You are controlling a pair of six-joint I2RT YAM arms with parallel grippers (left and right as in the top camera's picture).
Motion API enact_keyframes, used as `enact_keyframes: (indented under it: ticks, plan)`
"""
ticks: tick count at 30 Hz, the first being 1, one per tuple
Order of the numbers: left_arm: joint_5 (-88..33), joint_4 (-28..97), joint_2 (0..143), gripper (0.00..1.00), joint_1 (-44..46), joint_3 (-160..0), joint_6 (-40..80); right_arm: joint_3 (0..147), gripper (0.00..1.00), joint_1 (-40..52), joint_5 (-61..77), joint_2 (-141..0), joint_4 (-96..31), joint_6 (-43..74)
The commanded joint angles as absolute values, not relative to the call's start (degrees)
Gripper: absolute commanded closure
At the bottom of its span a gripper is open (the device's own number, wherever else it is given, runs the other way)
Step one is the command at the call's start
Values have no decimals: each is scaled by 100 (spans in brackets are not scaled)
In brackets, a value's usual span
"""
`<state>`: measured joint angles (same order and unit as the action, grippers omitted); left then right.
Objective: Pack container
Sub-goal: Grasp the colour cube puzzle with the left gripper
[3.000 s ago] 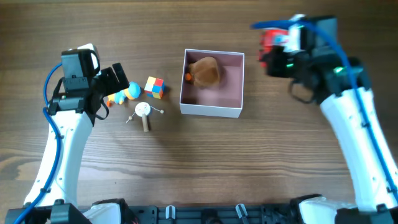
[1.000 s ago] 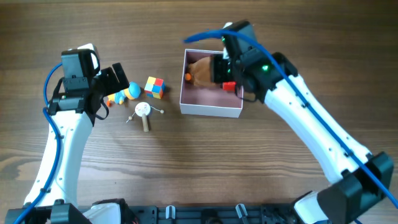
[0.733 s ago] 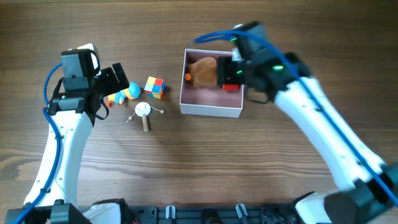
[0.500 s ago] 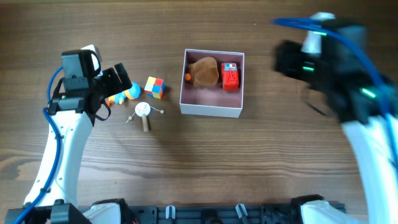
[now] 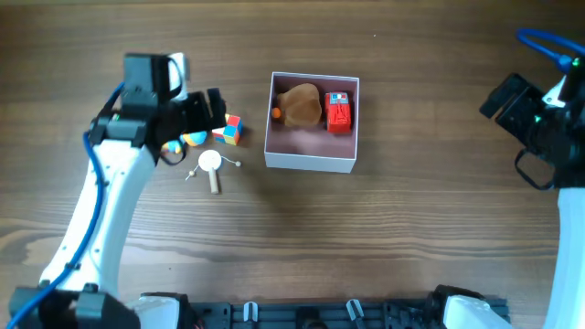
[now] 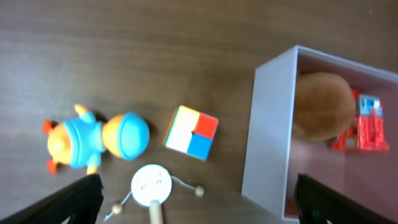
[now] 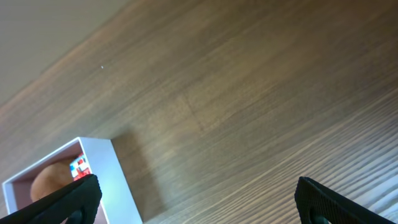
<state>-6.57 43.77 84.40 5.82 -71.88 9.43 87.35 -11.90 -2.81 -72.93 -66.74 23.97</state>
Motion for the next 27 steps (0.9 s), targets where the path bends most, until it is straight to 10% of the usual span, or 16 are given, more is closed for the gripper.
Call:
enact_keyframes:
  ticks: [1, 10, 27]
  plan:
    - [-32, 4925, 9203, 0, 871, -8007, 134, 8665, 0, -1208, -320, -7516, -6678, 2397]
    - [-34, 4777, 10617, 25, 1087, -8187, -1033, 8665, 0, -1208, -316, -7929, -6687, 2403]
    - [-38, 4663, 11474, 22, 1135, -8176, -1031, 8665, 0, -1208, -316, -8123, -6670, 2403]
